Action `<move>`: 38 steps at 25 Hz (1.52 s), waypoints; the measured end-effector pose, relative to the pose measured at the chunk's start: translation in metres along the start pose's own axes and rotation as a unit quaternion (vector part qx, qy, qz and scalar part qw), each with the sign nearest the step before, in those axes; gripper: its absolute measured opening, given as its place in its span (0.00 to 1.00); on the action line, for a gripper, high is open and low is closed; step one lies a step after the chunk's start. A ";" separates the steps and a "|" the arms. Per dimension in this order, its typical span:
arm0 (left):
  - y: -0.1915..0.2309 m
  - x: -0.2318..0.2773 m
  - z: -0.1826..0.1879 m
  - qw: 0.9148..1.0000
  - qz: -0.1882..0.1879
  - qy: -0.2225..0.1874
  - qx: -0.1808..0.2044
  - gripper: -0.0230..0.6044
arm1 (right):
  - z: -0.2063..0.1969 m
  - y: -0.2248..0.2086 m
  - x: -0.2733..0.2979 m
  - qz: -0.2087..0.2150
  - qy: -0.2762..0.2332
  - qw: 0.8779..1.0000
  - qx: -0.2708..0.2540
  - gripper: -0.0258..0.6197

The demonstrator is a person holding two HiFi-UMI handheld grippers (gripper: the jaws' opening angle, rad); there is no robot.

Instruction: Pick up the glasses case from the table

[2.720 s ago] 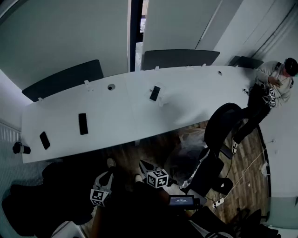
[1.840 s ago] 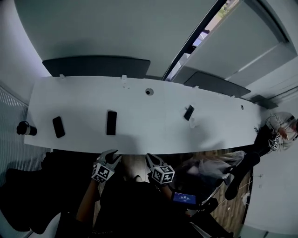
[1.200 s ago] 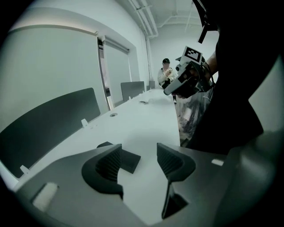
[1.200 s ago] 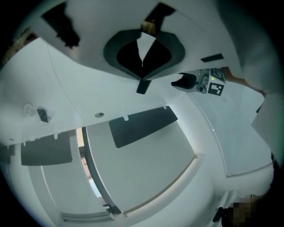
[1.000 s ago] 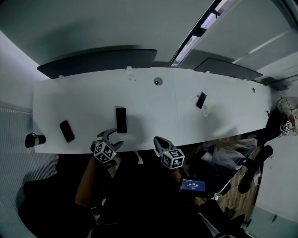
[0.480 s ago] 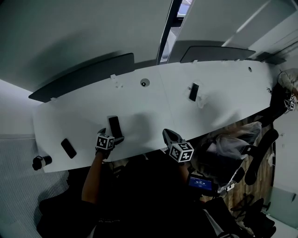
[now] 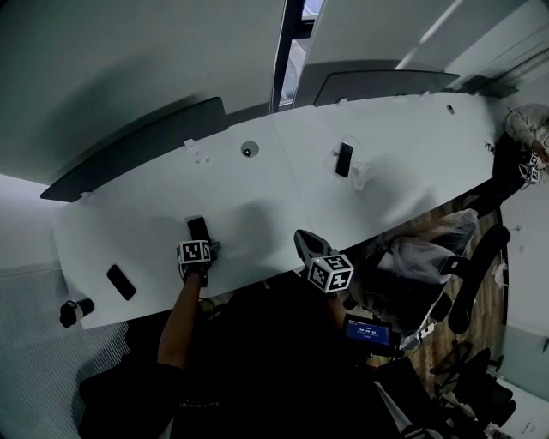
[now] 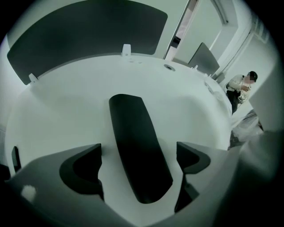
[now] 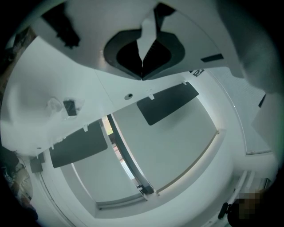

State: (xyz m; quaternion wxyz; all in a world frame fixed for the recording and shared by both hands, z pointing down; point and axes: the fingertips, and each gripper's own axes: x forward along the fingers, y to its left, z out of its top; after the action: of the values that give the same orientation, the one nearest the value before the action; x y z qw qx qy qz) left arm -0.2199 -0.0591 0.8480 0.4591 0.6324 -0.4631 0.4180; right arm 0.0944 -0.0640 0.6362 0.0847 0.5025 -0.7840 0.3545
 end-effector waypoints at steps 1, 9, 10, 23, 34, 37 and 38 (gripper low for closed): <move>0.004 0.001 0.000 1.000 0.019 0.002 0.003 0.87 | 0.000 -0.001 0.000 -0.001 0.000 1.000 0.000 0.05; 0.008 -0.004 -0.010 0.999 0.040 0.002 -0.016 0.66 | 0.001 0.005 0.016 0.012 0.009 1.000 -0.004 0.05; 0.013 -0.005 -0.002 0.999 0.050 -0.018 -0.004 0.64 | 0.001 0.006 0.017 0.013 0.009 1.000 -0.004 0.05; 0.018 -0.010 0.004 0.997 0.039 -0.054 -0.028 0.50 | 0.005 0.012 0.032 0.033 0.025 0.999 -0.014 0.05; 0.019 -0.019 0.002 0.985 -0.030 -0.110 -0.130 0.49 | 0.013 0.021 0.044 0.046 0.030 0.998 -0.032 0.05; 0.013 -0.023 -0.001 0.980 -0.053 -0.123 -0.148 0.49 | 0.013 0.022 0.047 0.049 0.033 0.998 -0.033 0.05; 0.010 -0.025 -0.001 0.978 -0.062 -0.129 -0.155 0.49 | 0.013 0.023 0.048 0.050 0.033 0.998 -0.033 0.05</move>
State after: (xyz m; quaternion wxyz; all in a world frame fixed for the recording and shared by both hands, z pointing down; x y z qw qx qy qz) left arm -0.2349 -0.0544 0.8267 0.5131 0.6297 -0.5373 0.2269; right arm 0.0549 -0.1015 0.6390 0.1091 0.4479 -0.8161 0.3484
